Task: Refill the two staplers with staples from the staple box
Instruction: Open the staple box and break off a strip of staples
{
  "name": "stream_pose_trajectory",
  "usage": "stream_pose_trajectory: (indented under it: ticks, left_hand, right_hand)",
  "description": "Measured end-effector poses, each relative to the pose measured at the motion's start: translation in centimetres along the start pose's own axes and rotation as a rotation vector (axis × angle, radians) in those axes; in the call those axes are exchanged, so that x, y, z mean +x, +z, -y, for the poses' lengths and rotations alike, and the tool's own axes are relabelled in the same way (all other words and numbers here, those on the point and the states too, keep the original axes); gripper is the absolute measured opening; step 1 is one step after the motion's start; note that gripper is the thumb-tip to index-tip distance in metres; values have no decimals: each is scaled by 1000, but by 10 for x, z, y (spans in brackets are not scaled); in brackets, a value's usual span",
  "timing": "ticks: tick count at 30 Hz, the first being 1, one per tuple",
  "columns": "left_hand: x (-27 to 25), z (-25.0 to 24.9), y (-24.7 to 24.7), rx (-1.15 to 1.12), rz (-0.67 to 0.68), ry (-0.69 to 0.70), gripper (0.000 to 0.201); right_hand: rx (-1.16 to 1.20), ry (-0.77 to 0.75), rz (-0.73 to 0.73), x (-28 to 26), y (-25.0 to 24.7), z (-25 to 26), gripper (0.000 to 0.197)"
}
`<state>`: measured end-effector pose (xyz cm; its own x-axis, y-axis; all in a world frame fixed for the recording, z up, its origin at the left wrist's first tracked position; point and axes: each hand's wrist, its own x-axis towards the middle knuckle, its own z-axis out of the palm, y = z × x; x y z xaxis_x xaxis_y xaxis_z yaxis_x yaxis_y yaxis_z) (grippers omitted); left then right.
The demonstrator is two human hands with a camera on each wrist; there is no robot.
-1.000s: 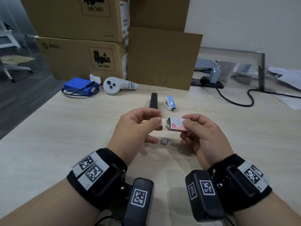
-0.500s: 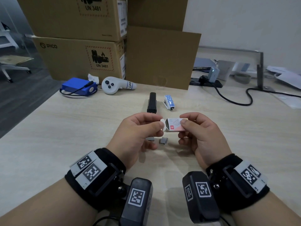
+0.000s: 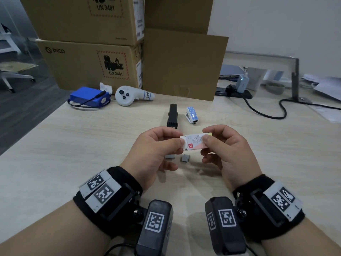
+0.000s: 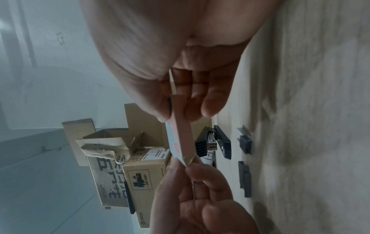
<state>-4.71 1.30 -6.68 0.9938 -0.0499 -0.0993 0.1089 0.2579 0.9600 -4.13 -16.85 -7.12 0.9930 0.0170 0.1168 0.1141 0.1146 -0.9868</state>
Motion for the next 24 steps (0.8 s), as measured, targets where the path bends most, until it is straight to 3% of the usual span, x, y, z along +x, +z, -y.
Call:
stream_pose_trajectory:
  ticks: [18, 24]
  left_hand:
    - [0, 1, -1, -7, 26, 28, 14]
    - [3, 6, -3, -11, 41, 10, 10]
  right_hand:
    - [16, 19, 44, 1, -2, -2, 14]
    - [-179, 20, 174, -6, -1, 0, 35]
